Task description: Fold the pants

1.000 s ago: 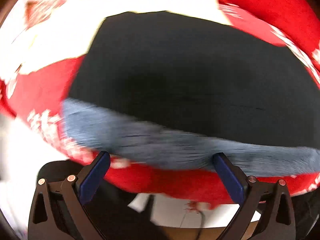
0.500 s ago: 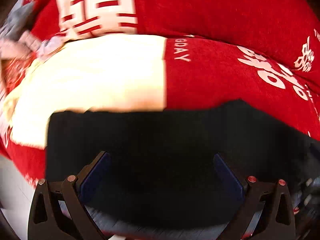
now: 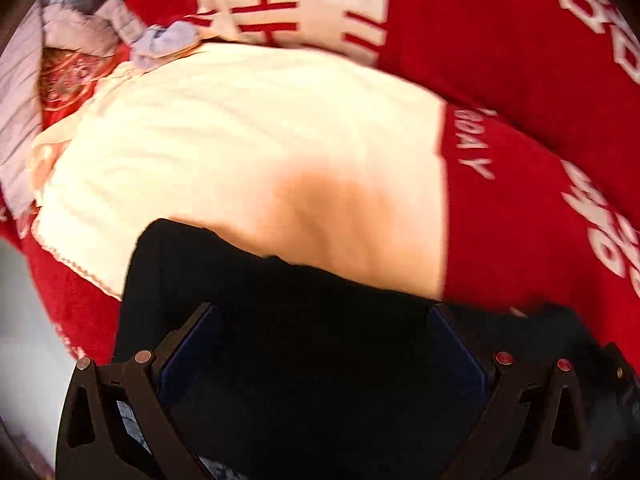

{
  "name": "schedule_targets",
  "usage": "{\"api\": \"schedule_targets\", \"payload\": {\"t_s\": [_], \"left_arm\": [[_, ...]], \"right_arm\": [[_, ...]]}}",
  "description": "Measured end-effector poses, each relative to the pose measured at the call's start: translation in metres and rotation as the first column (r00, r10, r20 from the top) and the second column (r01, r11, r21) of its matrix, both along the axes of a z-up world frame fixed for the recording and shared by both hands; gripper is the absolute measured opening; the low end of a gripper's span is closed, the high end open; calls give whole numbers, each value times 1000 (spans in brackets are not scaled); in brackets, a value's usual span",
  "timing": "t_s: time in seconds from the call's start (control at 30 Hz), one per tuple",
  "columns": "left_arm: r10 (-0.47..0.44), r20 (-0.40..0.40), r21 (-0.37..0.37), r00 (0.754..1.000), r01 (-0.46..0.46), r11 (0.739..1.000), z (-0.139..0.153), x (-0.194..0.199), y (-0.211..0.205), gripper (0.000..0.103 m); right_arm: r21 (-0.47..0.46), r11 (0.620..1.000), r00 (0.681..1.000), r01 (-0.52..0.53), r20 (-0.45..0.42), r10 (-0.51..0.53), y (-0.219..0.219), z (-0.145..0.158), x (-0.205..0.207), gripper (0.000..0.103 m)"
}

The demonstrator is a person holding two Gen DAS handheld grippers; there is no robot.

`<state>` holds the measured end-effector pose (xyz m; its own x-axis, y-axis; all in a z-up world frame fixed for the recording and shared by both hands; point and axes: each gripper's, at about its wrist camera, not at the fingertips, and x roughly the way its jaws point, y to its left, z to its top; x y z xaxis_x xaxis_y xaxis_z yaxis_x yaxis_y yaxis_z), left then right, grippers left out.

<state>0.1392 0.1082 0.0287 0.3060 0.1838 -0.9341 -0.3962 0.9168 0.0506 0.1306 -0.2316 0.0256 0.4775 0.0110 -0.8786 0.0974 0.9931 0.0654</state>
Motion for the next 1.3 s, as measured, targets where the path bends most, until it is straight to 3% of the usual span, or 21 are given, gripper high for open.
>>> {"api": "schedule_targets", "payload": {"t_s": [0.1,0.2,0.3,0.4,0.47,0.53,0.6,0.67,0.77,0.83,0.9,0.97,1.07,1.2,1.27,1.3], "left_arm": [[36,-50,20,998,-35,999,-24,0,2,103],[13,-44,43,999,-11,999,-27,-10,3,103],[2,-51,53,999,1,999,-27,-13,0,103],[7,-61,77,998,-3,997,-18,-17,-9,103],[-2,-42,50,999,4,999,-10,-16,-18,103],[-44,-14,37,999,45,998,0,-14,-44,103],[-131,3,40,991,131,991,7,-11,-83,103],[-228,7,40,974,227,973,8,-7,-129,103],[-327,-17,36,945,327,944,-4,0,-181,103],[-342,-78,39,936,346,937,-22,4,-196,103],[-333,-43,13,942,333,943,-22,3,-188,103],[-315,-52,-35,948,313,949,-23,5,-170,103],[-261,-51,-55,964,258,964,-24,6,-139,103],[-236,-54,-44,970,234,971,-22,-5,-112,103],[-220,-63,-29,973,219,975,-19,-17,-113,103],[-217,-61,-21,974,216,976,-16,-27,-117,103]], "right_arm": [[-81,995,998,-57,-18,55,36,-13,14,100],[-87,996,1000,-7,-8,6,13,-20,14,100],[-119,990,997,74,-9,-76,-38,-18,8,101],[-141,971,981,195,1,-196,-116,-19,-11,101],[-159,952,964,262,2,-265,-165,-23,-23,101],[-125,936,944,328,-1,-331,-211,-23,-32,102],[-98,929,934,358,22,-358,-227,-11,-41,102],[-103,943,947,318,82,-310,-208,4,-48,102],[-61,996,995,68,80,-64,-140,1,-50,102],[-74,996,997,-54,46,58,-107,-12,-52,102],[-113,992,998,-56,12,57,-109,-27,-52,102],[-66,998,999,-13,34,15,-144,-29,-55,102],[-85,989,992,124,24,-122,-219,-29,-62,102],[-28,949,950,314,-1,-314,-329,-32,-82,102],[-23,939,940,342,-5,-342,-346,-28,-92,101],[-67,931,933,359,-5,-360,-343,-21,-97,101]]}}
